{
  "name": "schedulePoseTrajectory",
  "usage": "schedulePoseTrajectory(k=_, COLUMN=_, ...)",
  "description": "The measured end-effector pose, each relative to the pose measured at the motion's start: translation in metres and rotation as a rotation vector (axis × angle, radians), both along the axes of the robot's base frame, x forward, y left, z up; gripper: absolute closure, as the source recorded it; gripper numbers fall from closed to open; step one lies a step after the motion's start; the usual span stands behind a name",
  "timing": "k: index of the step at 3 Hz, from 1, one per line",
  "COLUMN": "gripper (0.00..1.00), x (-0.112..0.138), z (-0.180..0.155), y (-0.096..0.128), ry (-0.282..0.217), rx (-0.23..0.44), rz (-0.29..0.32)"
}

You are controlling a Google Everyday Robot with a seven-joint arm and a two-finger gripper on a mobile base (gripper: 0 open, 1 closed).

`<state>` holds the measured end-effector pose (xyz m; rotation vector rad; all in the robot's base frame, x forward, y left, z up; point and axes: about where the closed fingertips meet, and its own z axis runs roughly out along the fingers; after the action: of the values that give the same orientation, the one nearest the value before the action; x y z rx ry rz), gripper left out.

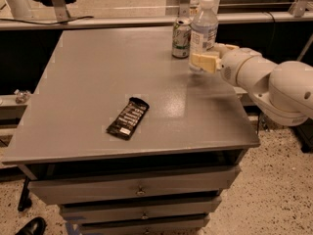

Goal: Move blue plastic bottle near 7up can

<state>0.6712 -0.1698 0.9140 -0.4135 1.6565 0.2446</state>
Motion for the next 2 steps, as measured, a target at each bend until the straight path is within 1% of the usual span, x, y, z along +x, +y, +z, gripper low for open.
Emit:
schedulePoseTrajectory(k=1, gripper=1.00, x=0.022, z=0.013, y=-0.024, ry=-0.025, rx=-0.038, rz=-0.036)
schedulePoseTrajectory(k=2, gripper=1.00, x=0.039, z=0.013, y=-0.045, ry=-0.030, rx=-0.051, rz=-0.062)
